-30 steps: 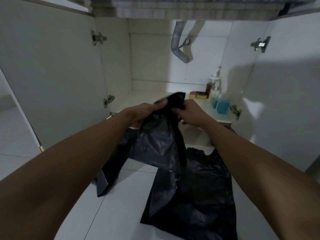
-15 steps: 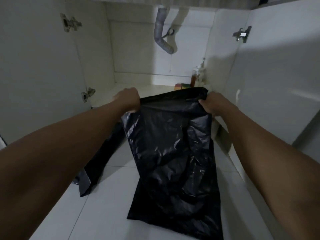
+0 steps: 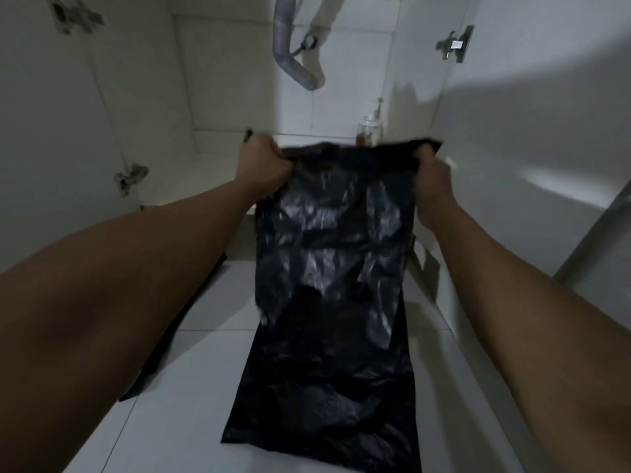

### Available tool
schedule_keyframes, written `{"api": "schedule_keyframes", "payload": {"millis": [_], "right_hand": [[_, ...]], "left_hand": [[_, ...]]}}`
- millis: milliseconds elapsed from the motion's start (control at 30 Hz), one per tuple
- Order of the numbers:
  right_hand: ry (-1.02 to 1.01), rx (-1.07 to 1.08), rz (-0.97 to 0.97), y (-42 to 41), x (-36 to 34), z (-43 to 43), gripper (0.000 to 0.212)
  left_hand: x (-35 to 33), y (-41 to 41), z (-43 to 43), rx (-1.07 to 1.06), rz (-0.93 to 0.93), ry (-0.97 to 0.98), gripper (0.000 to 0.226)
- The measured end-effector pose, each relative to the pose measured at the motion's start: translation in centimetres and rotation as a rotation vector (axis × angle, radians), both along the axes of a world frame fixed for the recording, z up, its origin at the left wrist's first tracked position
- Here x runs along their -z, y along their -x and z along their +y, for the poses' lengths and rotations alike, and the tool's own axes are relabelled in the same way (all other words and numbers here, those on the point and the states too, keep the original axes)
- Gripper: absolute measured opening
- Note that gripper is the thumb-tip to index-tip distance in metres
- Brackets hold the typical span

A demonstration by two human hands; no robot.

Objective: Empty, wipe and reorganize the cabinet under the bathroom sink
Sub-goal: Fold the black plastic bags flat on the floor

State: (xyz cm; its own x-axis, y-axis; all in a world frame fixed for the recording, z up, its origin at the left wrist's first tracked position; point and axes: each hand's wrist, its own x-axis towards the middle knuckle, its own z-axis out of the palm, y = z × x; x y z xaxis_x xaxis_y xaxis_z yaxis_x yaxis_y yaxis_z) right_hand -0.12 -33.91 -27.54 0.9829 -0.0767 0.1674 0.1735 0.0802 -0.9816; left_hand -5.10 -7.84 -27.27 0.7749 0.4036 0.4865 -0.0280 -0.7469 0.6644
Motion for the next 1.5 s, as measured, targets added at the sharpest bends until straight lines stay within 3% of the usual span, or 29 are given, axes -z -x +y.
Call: {"api": "schedule_keyframes", "payload": {"millis": [100, 200, 333, 433, 467, 567, 733, 800, 900, 967, 1033, 1100, 1167, 1233, 1300, 1367, 1433, 1500], "right_hand": [[-0.2, 0.075, -0.245, 1.0, -2.2, -0.5, 0.031], [-0.187, 0.227, -0.341, 1.6, -1.8, -0.9, 0.044], [0.172, 0.221, -0.241, 1.8, 3.3, -1.9, 0.046], [0.82, 0.011, -0.228, 1.9, 8.6, -3.0, 0.045], [0.894, -0.077, -0.183, 2.2, 10.4, -3.1, 0.049], [0.847, -0.281, -0.005, 4.7, 15.5, -3.9, 0.058], [0.738, -0.246, 0.321, 7.0, 22.3, -5.4, 0.079], [0.681, -0.185, 0.486, 7.5, 23.5, -5.8, 0.075], [0.683, -0.162, 0.529, 8.2, 25.8, -6.4, 0.041], [0.703, -0.136, 0.561, 8.4, 27.2, -6.6, 0.019], [0.685, -0.103, 0.629, 8.9, 27.7, -6.4, 0.024], [0.679, -0.111, 0.664, 9.3, 27.8, -6.5, 0.029], [0.654, -0.203, 0.736, 9.5, 27.9, -6.7, 0.025], [0.622, -0.319, 0.787, 9.9, 27.5, -6.5, 0.019], [0.676, -0.38, 0.684, 9.9, 27.2, -6.2, 0.028], [0.85, -0.374, 0.417, 9.8, 26.9, -6.3, 0.048], [1.035, -0.357, 0.181, 10.4, 26.2, -6.6, 0.063], [1.046, -0.365, 0.071, 11.3, 25.6, -7.1, 0.062]], "left_hand": [[-0.3, 0.4, 0.0, 0.131, -0.358, -0.141, 0.018], [2.3, 1.3, 0.2, 0.26, -0.415, -0.324, 0.025], [10.3, 2.9, -0.1, 0.235, -0.202, -0.35, 0.017], [16.9, 4.8, -0.9, 0.273, 0.059, -0.304, 0.015], [18.9, 5.4, -1.1, 0.27, 0.187, -0.296, 0.016], [24.5, 7.4, -1.9, 0.241, 0.506, -0.254, 0.022], [29.1, 10.0, -3.2, 0.285, 0.702, -0.211, 0.028], [30.0, 10.8, -3.8, 0.31, 0.699, -0.194, 0.029], [30.7, 11.5, -4.0, 0.36, 0.698, -0.159, 0.022], [30.9, 12.0, -4.0, 0.35, 0.724, -0.131, 0.029], [31.1, 12.8, -4.2, 0.289, 0.718, -0.099, 0.052], [30.7, 13.4, -4.5, 0.185, 0.628, 0.075, 0.064], [30.4, 13.6, -4.3, 0.043, 0.447, 0.323, 0.044], [30.2, 13.5, -3.7, -0.146, 0.296, 0.419, 0.018], [29.7, 13.8, -3.1, -0.312, 0.279, 0.506, 0.023], [29.2, 14.4, -2.6, -0.407, 0.332, 0.603, 0.045], [29.1, 14.9, -1.9, -0.43, 0.427, 0.629, 0.06], [29.6, 15.2, -1.4, -0.397, 0.503, 0.657, 0.067]]}}
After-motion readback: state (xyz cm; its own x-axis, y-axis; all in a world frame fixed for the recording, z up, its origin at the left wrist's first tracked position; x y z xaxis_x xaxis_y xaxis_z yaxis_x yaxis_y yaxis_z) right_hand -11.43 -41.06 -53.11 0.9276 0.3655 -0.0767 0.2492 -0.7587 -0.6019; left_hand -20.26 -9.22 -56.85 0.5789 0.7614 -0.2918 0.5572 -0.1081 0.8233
